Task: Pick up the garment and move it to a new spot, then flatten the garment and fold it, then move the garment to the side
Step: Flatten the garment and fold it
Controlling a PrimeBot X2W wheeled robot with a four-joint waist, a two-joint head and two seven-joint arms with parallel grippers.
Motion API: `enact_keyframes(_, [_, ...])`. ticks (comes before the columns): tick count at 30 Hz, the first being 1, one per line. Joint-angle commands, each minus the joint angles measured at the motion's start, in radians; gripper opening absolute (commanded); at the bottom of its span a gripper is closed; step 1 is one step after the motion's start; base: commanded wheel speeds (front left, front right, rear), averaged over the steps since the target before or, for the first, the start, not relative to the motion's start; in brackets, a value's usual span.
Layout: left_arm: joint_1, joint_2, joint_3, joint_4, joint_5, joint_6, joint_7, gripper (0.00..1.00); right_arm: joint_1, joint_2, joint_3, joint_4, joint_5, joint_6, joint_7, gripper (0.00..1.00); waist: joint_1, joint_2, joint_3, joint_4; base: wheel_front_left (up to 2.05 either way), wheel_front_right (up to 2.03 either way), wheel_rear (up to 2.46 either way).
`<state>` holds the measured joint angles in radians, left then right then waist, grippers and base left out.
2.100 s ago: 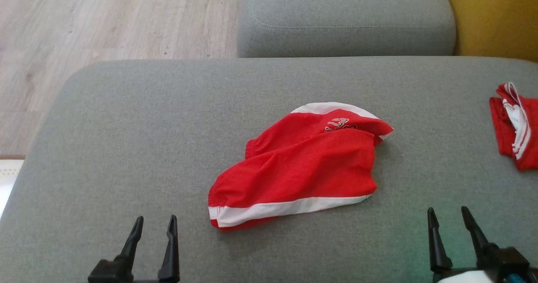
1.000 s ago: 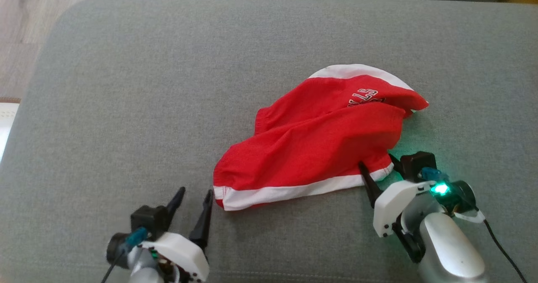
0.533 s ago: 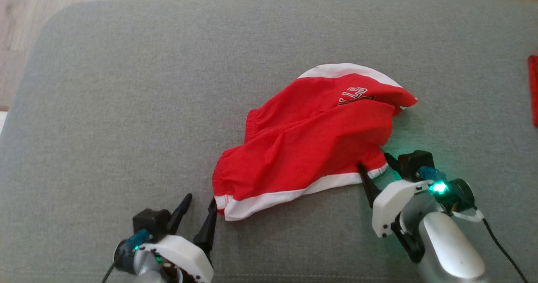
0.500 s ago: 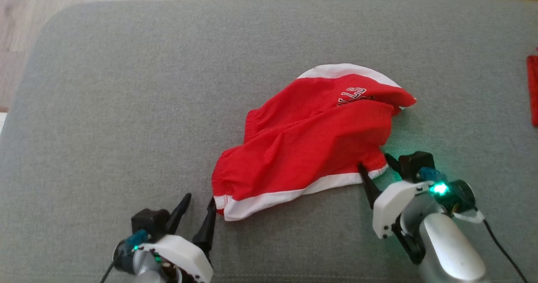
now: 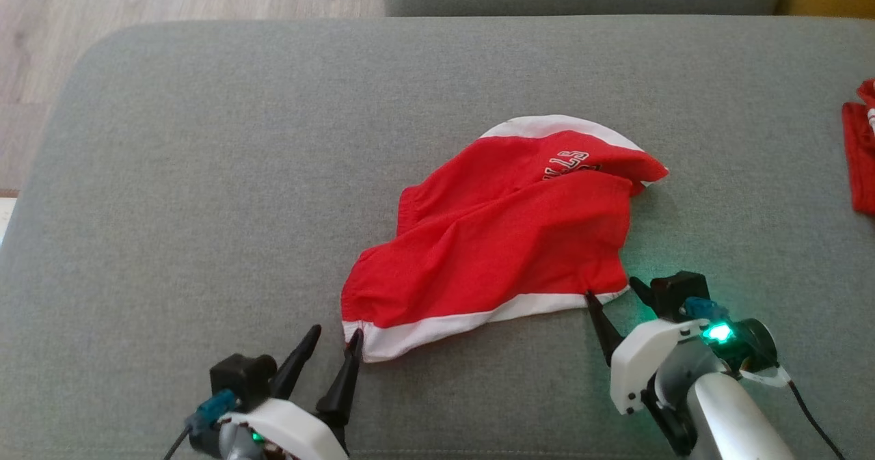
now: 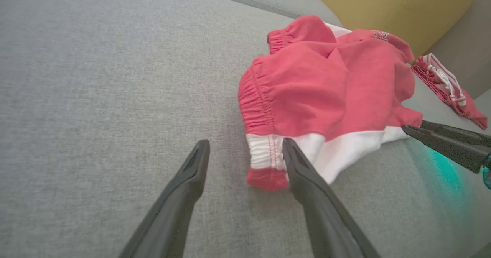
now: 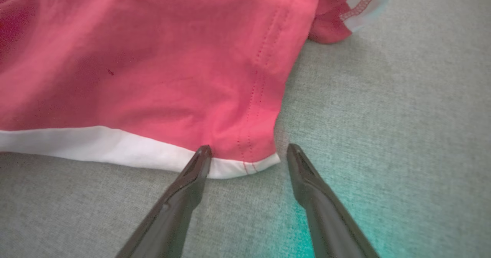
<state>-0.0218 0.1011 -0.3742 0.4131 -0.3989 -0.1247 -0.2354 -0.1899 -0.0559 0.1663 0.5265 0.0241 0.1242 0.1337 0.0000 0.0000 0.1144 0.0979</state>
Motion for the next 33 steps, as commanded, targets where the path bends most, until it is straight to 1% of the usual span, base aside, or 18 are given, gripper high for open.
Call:
enact_keyframes(1, [-0.025, 0.029, 0.009, -0.039, -0.019, -0.006, 0.004, 1.00, -0.011, -0.004, 0.030, -0.039, 0.002, 0.007, 0.004, 1.00, 0.0000, 0.0000, 0.003, -0.002, 0.00, 0.00, 0.00])
enact_keyframes(4, [-0.034, 0.050, -0.027, -0.044, -0.045, -0.006, 0.016, 1.00, -0.011, -0.003, 0.036, -0.047, 0.004, 0.007, 0.010, 1.00, 0.0000, 0.0000, 0.011, -0.009, 0.00, 0.00, 0.00])
enact_keyframes(7, [-0.051, 0.063, -0.043, -0.033, -0.062, -0.006, 0.016, 1.00, -0.013, -0.003, 0.038, -0.052, 0.006, 0.007, 0.016, 1.00, 0.0000, 0.0000, 0.022, -0.015, 0.00, 0.00, 0.00])
enact_keyframes(13, [-0.093, 0.078, -0.085, 0.005, -0.100, -0.006, 0.013, 1.00, -0.017, -0.004, 0.047, -0.050, 0.012, 0.007, 0.031, 1.00, 0.0000, 0.0000, 0.039, -0.029, 0.00, 0.00, 0.00])
enact_keyframes(14, [-0.098, 0.081, -0.093, 0.011, -0.108, -0.006, 0.013, 0.81, -0.018, -0.004, 0.048, -0.048, 0.014, 0.007, 0.034, 1.00, 0.0000, 0.0000, 0.040, -0.031, 0.00, 0.00, 0.00])
enact_keyframes(15, [-0.098, 0.081, -0.093, 0.011, -0.108, -0.006, 0.013, 0.81, -0.018, -0.004, 0.048, -0.048, 0.014, 0.007, 0.034, 1.00, 0.0000, 0.0000, 0.040, -0.031, 0.00, 0.00, 0.00])
enact_keyframes(16, [-0.104, 0.085, -0.105, 0.016, -0.116, -0.006, 0.013, 0.48, -0.020, -0.004, 0.050, -0.045, 0.017, 0.007, 0.039, 1.00, 0.0000, 0.0000, 0.041, -0.033, 0.00, 0.00, 0.00])
enact_keyframes(17, [-0.108, 0.089, -0.113, 0.021, -0.124, -0.006, 0.012, 0.39, -0.021, -0.004, 0.052, -0.042, 0.021, 0.007, 0.042, 1.00, 0.0000, 0.0000, 0.042, -0.035, 0.00, 0.00, 0.00])
enact_keyframes(18, [-0.111, 0.092, -0.119, 0.026, -0.133, -0.006, 0.010, 0.12, -0.022, -0.004, 0.052, -0.039, 0.029, 0.007, 0.045, 1.00, 0.0000, 0.0000, 0.041, -0.037, 0.00, 0.00, 0.00])
enact_keyframes(19, [-0.114, 0.095, -0.127, 0.031, -0.141, -0.006, 0.008, 0.00, -0.022, -0.003, 0.052, -0.036, 0.039, 0.007, 0.046, 1.00, 0.0000, 0.0000, 0.041, -0.038, 0.00, 0.00, 0.00])
enact_keyframes(20, [-0.118, 0.099, -0.136, 0.034, -0.147, -0.006, 0.007, 0.00, -0.024, -0.003, 0.052, -0.035, 0.053, 0.007, 0.044, 0.78, 0.0000, 0.0000, 0.041, -0.039, 0.00, 0.00, 0.00])
enact_keyframes(22, [-0.122, 0.104, -0.147, 0.036, -0.160, -0.006, 0.001, 0.00, -0.027, -0.001, 0.061, -0.034, 0.086, 0.007, 0.042, 0.00, 0.0000, 0.0000, 0.038, -0.041, 0.00, 0.00, 0.00])
enact_keyframes(25, [-0.124, 0.112, -0.170, 0.023, -0.186, -0.006, -0.006, 0.00, -0.031, 0.000, 0.085, -0.053, 0.156, 0.007, 0.025, 0.00, 0.0000, 0.0000, 0.028, -0.044, 0.00, 0.00, 0.00])
enact_keyframes(28, [-0.119, 0.124, -0.171, -0.017, -0.222, -0.006, -0.012, 0.00, -0.030, -0.008, 0.074, -0.102, 0.226, 0.007, 0.006, 0.00, 0.0000, 0.0000, 0.015, -0.048, 0.00, 0.00, 0.00])
enact_keyframes(30, [-0.109, 0.132, -0.158, -0.071, -0.257, -0.006, -0.014, 0.00, -0.021, -0.017, 0.051, -0.161, 0.278, 0.007, 0.004, 0.00, 0.0000, 0.0000, 0.003, -0.051, 0.00, 0.00, 0.00])
enact_keyframes(33, [-0.084, 0.151, -0.136, -0.203, -0.318, -0.006, -0.010, 0.00, 0.007, -0.037, 0.002, -0.305, 0.368, 0.007, 0.031, 0.00, 0.0000, 0.0000, -0.015, -0.055, 0.00, 0.00, 0.00])
